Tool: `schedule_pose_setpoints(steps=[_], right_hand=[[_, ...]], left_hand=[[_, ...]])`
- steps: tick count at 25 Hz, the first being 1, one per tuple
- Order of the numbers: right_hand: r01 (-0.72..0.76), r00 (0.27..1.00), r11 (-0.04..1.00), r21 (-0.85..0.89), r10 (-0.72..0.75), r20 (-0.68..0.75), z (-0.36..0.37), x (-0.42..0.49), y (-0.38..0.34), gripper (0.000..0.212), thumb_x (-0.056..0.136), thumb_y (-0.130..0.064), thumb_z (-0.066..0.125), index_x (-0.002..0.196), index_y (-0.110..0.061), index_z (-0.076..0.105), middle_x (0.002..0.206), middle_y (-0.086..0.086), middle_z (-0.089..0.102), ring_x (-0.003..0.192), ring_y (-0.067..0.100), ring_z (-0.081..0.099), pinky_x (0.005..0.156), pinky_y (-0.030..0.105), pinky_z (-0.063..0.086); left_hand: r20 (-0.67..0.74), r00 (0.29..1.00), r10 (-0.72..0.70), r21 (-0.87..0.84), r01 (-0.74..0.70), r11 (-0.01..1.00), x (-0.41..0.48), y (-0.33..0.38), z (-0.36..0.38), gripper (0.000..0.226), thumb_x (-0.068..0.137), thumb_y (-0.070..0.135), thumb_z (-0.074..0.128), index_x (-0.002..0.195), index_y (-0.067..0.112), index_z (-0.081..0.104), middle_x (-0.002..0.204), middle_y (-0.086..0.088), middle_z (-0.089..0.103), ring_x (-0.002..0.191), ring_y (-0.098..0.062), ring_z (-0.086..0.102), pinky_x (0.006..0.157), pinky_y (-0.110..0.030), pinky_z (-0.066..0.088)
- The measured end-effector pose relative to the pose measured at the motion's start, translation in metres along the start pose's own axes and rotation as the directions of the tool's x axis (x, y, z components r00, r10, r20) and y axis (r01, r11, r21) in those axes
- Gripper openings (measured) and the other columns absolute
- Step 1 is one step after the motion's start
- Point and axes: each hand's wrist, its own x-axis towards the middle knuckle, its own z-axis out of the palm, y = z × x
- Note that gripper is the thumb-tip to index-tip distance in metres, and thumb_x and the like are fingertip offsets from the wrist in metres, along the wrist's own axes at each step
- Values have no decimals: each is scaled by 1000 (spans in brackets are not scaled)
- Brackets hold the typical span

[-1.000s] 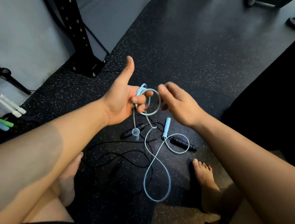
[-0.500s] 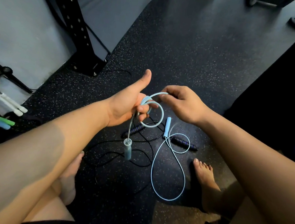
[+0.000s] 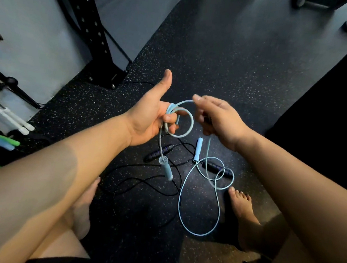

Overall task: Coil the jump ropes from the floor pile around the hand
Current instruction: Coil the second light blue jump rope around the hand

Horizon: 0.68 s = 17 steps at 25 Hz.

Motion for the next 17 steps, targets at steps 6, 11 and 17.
schedule_pose_setpoints(steps=[6,11,17], right_hand=[[108,988,988,-110,-95,118,2,-4,4,9,95,-13,67,87,-11,63,67,-2,63,51,6,44,47,26,31],[233,972,944,-232,-231,34,-2,-3,0,14,97,-9,63,96,4,62,71,3,63,55,-1,53,55,14,40],[274,962,939,-207,-271,41,-2,-3,0,11,99,-7,59,99,4,62,74,2,63,55,-4,54,55,9,41]], left_hand=[[13,1000,-3,-150,5,989,-4,2,-3,117,80,94,23,113,-10,64,60,0,29,60,-18,41,70,-29,38],[39,999,-27,-220,35,975,-7,3,-1,124,80,95,25,121,-14,66,63,-1,31,64,-21,46,80,-33,40],[105,992,-73,-174,91,981,-14,13,5,104,77,98,17,85,6,64,57,1,33,63,-22,45,71,-30,43]])
